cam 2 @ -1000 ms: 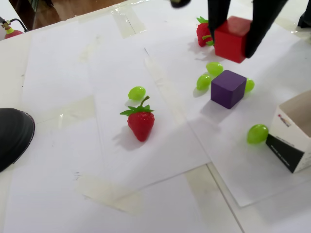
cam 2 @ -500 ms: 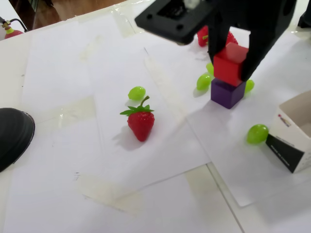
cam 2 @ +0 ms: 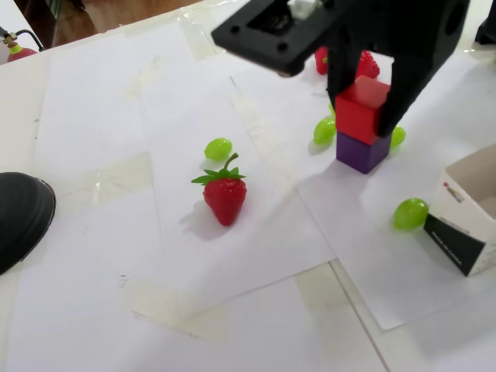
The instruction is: Put the red cube on top of the purple cube
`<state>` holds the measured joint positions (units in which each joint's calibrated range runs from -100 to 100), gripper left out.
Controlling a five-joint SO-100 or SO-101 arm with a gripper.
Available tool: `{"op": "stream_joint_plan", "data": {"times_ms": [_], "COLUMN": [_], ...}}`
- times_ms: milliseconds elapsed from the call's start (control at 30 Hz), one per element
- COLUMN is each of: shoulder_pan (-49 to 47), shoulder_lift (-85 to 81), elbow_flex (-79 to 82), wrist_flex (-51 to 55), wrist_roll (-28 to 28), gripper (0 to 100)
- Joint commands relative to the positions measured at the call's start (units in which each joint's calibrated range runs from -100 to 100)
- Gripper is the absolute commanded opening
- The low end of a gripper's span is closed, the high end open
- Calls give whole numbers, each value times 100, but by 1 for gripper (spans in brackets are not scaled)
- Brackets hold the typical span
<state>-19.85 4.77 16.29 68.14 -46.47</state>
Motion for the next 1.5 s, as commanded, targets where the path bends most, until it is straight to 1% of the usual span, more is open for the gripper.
{"op": "stream_joint_plan", "data": {"times_ms": [0, 467, 533, 633, 767, 833, 900, 1033, 1167, 1367, 1467], "shoulder_pan": [103, 154, 117, 44, -96, -155, -177, -199, -221, -155, -52], "shoulder_lift": [-13, 30, 30, 13, -13, -13, -13, -39, -133, -709, -1294], "elbow_flex": [71, 198, 171, 116, -102, -256, -374, -556, -574, -802, -1074], "wrist_flex": [-66, -50, 8, 40, 187, 343, 457, 408, 383, 661, 980], "wrist_roll": [29, 83, 78, 29, -98, -156, -264, -274, -322, -327, -376], "gripper": [0, 1, 6, 18, 28, 34, 36, 43, 46, 49, 49]}}
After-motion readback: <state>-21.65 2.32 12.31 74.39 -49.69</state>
